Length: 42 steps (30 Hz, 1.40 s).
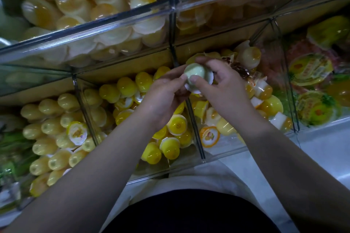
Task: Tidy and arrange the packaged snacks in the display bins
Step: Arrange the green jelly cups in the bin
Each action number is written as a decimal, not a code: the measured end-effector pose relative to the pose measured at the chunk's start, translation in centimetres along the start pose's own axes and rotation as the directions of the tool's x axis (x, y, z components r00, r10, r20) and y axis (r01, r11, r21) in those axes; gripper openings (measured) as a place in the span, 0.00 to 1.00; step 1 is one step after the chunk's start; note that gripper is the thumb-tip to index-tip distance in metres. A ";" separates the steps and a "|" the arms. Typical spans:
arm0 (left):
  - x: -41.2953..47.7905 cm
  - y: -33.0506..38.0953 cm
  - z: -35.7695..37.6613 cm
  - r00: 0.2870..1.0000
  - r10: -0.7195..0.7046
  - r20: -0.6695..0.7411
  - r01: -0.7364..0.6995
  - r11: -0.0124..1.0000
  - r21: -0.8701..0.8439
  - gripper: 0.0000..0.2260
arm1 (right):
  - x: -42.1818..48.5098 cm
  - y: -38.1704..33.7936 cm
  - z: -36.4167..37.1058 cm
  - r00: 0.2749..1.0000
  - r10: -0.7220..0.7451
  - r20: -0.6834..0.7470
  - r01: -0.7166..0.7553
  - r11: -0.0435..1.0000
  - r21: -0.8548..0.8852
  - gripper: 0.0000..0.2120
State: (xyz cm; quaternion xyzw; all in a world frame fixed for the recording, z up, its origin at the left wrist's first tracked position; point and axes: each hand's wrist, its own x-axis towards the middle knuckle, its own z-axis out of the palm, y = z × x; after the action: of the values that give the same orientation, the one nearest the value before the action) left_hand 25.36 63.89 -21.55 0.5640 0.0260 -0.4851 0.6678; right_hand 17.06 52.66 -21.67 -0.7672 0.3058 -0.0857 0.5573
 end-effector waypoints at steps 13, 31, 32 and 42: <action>-8.2 4.4 -5.7 0.963 0.242 -0.119 -0.214 0.955 0.206 0.08 | -3.8 -6.6 5.7 0.988 -0.147 0.044 0.150 0.985 -0.085 0.31; -16.8 10.7 -15.1 0.858 0.513 0.025 -0.490 0.803 0.339 0.19 | -6.5 -16.8 12.9 0.927 -0.370 0.059 0.371 0.929 -0.004 0.23; -17.1 11.0 -15.5 0.850 0.527 0.029 -0.502 0.790 0.353 0.19 | -6.5 -17.2 13.3 0.924 -0.377 0.059 0.378 0.926 0.000 0.23; -19.2 14.2 -19.2 0.736 0.677 -0.013 -0.575 0.634 0.517 0.18 | -6.6 -20.8 17.5 0.913 -0.403 0.065 0.394 0.912 0.115 0.24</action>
State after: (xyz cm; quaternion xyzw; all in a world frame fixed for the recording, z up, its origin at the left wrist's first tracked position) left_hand 34.67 89.17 -7.00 0.7314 -0.2242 -0.1508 0.6262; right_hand 27.80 74.42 -7.79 -0.7877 0.1134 -0.1793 0.5784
